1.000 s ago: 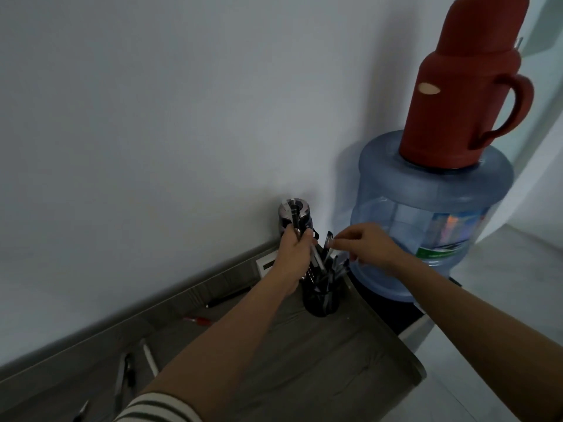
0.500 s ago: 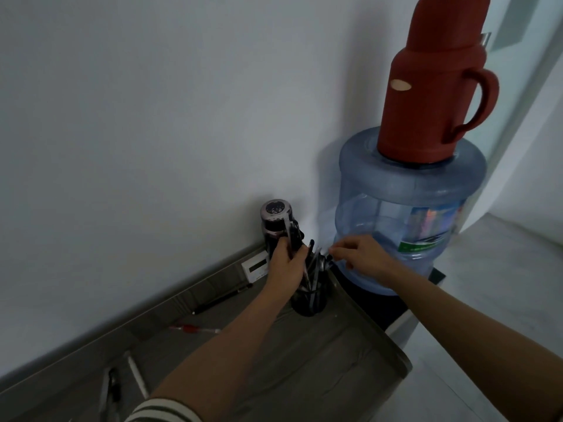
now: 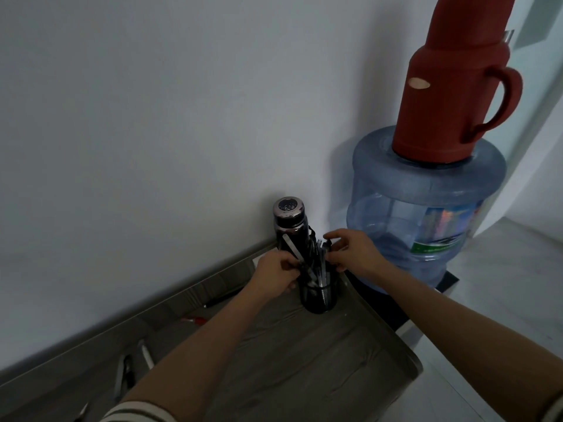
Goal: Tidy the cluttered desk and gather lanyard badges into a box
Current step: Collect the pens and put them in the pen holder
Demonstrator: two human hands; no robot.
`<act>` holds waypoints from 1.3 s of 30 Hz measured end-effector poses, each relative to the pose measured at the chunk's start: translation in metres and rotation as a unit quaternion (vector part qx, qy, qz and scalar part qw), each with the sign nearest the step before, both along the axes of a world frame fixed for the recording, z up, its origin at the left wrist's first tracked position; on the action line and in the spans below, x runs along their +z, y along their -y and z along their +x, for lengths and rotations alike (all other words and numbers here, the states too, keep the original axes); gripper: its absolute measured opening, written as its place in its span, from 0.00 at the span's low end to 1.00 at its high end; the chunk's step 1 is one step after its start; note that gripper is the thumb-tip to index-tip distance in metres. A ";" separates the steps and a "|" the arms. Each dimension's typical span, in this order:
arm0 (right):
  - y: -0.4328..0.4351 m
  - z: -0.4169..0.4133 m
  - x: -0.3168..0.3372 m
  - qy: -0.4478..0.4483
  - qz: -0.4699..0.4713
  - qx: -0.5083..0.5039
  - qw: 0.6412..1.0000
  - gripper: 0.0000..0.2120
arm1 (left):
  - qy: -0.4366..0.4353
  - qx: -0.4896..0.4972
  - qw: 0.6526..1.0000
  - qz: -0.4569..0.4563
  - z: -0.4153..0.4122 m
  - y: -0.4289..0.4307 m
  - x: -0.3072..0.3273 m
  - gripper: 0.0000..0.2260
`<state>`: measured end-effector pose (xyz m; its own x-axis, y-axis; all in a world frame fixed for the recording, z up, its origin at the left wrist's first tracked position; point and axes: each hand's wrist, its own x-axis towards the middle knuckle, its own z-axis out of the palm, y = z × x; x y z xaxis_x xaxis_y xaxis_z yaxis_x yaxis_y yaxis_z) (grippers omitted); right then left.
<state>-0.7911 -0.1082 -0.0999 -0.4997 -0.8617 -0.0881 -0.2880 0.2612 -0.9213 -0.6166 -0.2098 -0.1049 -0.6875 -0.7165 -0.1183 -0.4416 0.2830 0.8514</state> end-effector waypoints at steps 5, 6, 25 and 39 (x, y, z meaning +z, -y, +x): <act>0.003 0.003 0.003 -0.025 0.000 0.004 1.000 0.15 | -0.057 0.072 0.994 0.067 -0.013 -0.002 0.011 0.13; 0.000 0.001 0.004 -0.025 0.010 0.004 1.000 0.14 | -0.064 0.082 0.993 0.052 -0.014 -0.002 0.011 0.12; 0.050 0.004 0.024 -0.188 -0.023 -0.027 0.982 0.09 | -0.070 0.183 0.980 -0.036 0.026 0.014 0.001 0.04; 0.033 0.063 0.033 -0.405 -0.053 0.006 0.913 0.08 | 0.015 0.211 0.975 -0.070 0.128 0.037 -0.018 0.05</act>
<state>-0.7280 -0.1411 -0.0665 -0.3546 -0.8499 0.3899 -0.8881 0.1756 -0.4248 -0.4882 -0.2468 -0.1225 -0.3249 -0.9456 -0.0152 -0.5687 0.1826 0.8020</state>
